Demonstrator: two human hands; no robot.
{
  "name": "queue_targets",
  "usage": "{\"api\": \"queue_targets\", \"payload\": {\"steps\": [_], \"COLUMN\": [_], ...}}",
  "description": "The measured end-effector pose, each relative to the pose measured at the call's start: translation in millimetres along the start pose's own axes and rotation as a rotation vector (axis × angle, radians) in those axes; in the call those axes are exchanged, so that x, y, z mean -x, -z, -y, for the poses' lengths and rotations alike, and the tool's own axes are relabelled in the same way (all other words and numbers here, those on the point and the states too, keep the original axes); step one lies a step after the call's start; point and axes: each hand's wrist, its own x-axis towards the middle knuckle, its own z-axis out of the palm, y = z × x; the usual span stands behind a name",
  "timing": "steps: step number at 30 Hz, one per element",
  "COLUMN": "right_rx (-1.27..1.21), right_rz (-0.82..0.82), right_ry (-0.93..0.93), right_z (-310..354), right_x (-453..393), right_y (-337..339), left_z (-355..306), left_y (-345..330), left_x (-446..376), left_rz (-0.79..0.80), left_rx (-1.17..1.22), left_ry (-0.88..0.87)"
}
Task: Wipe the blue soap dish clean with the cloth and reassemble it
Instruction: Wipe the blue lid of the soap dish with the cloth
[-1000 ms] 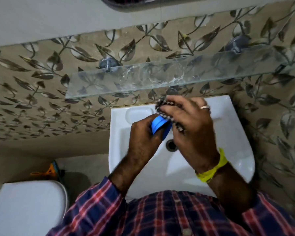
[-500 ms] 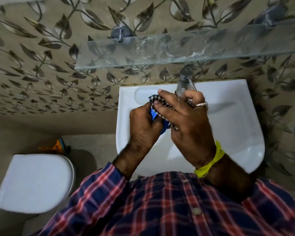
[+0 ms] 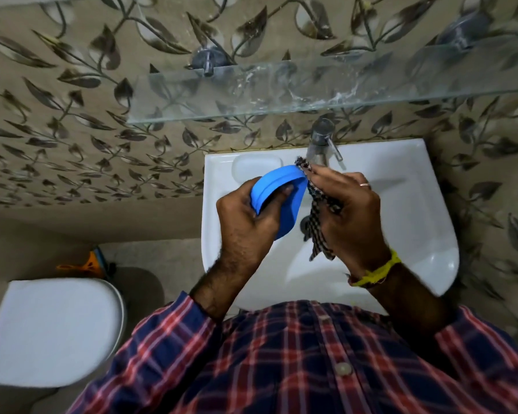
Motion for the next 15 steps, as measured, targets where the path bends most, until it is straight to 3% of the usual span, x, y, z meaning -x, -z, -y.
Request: {"api": "queue_targets", "payload": {"steps": [4, 10, 15], "right_rx": [-0.129, 0.035, -0.075], "right_rz": [-0.07, -0.107, -0.088], "right_ry": [-0.116, 0.102, -0.062], "right_z": [16.6, 21.6, 13.6], "right_x": [-1.0, -6.6, 9.5], "right_y": [-3.6, 0.2, -8.3], "left_z": [-5.3, -3.8, 0.7], "left_y": [0.9, -1.3, 3.4], "left_x": [-9.4, -10.2, -15.4], "left_rz": [0.003, 0.012, -0.048], "left_rx": [0.057, 0.091, 0.245], "left_ry": [0.05, 0.061, 0.093]}}
